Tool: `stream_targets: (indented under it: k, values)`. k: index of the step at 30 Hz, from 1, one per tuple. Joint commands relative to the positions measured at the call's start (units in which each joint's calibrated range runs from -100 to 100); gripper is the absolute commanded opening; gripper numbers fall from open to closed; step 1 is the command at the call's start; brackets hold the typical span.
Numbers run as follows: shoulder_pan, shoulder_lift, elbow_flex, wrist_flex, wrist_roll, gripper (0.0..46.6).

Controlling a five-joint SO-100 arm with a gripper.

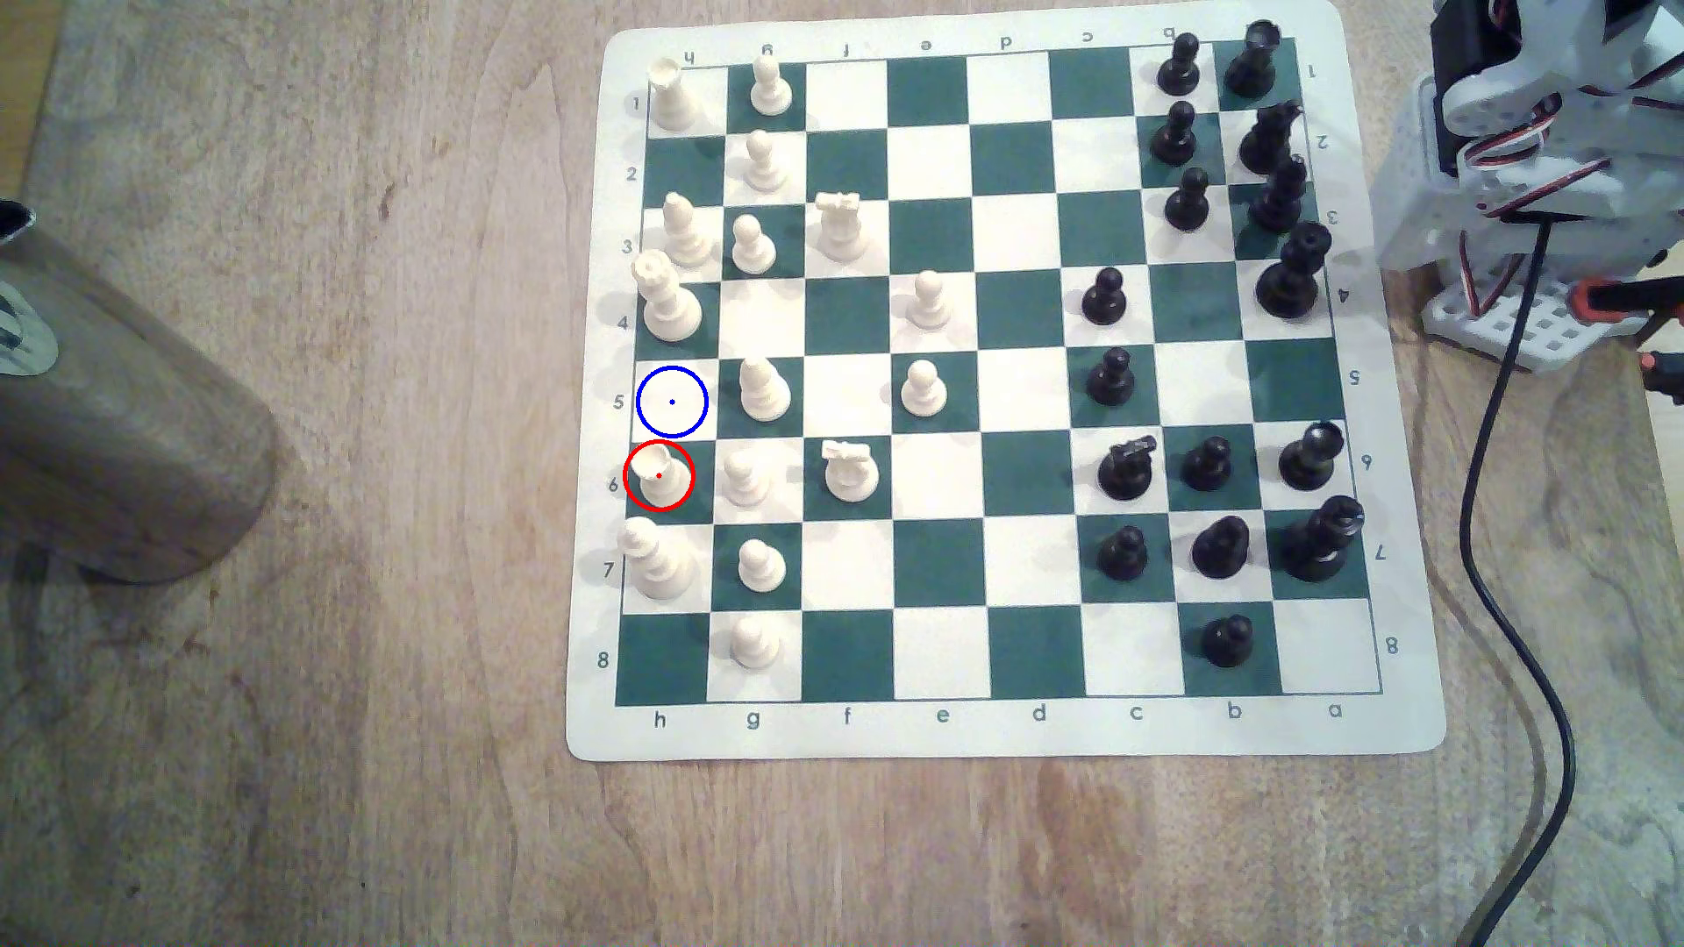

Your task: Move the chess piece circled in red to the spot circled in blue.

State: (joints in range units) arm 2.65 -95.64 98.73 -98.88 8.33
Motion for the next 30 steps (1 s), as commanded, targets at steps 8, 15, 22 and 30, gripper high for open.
stream_targets:
  k: [8, 15, 22, 30]
  values:
    - [-8.6, -0.1, -7.4, 32.1, 0.0, 0.2]
    - [-8.6, -0.1, -19.8, 66.9, 0.0, 0.2]
    - [-8.0, 7.1, -31.2, 102.2, -0.2, 0.4]
    - [-10.8, 22.9, -45.8, 120.5, -0.2, 0.5]
